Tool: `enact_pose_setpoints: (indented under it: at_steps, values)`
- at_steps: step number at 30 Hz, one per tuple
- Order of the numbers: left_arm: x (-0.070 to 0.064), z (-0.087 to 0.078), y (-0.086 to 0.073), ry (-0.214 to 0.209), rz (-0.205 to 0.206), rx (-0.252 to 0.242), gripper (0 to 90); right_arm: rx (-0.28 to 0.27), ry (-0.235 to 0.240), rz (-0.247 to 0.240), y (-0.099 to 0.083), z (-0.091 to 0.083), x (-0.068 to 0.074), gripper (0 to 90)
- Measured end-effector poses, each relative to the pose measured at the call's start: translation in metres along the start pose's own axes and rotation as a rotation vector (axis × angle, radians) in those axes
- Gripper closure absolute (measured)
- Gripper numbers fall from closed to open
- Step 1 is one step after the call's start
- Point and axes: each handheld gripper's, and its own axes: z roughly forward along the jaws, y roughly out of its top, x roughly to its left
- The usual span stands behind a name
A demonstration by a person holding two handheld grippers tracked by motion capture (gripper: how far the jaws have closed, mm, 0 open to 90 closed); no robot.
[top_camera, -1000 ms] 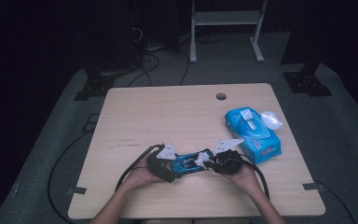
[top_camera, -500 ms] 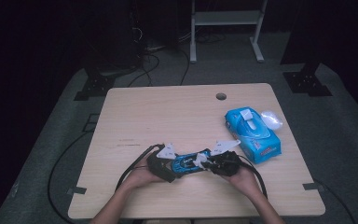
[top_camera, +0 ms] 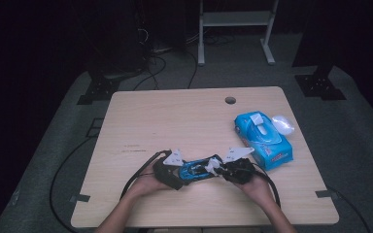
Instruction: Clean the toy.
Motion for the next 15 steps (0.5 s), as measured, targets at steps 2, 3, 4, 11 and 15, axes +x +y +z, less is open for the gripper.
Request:
enact_pose_setpoints:
  at_steps: [2,3,4,11,15]
  values:
    - [0.000,0.000,-0.001,0.000,-0.003,-0.004,23.6,-0.007,0.014,-0.014,0.004,0.004,0.006,80.4]
    - [0.000,0.000,-0.001,0.000,-0.001,-0.002,23.6,-0.015,0.028,-0.027,0.007,0.007,0.010,80.4]
    - [0.000,-0.001,-0.001,0.000,0.000,-0.001,23.7,-0.018,0.029,-0.041,0.009,0.010,0.014,80.4]
    - [-0.001,0.000,0.000,0.006,0.009,-0.002,23.9,0.012,-0.032,-0.020,0.001,-0.002,-0.005,81.3]
    - [-0.002,0.001,0.002,0.007,0.009,0.002,24.2,0.006,-0.052,-0.022,0.002,0.001,0.001,81.6]
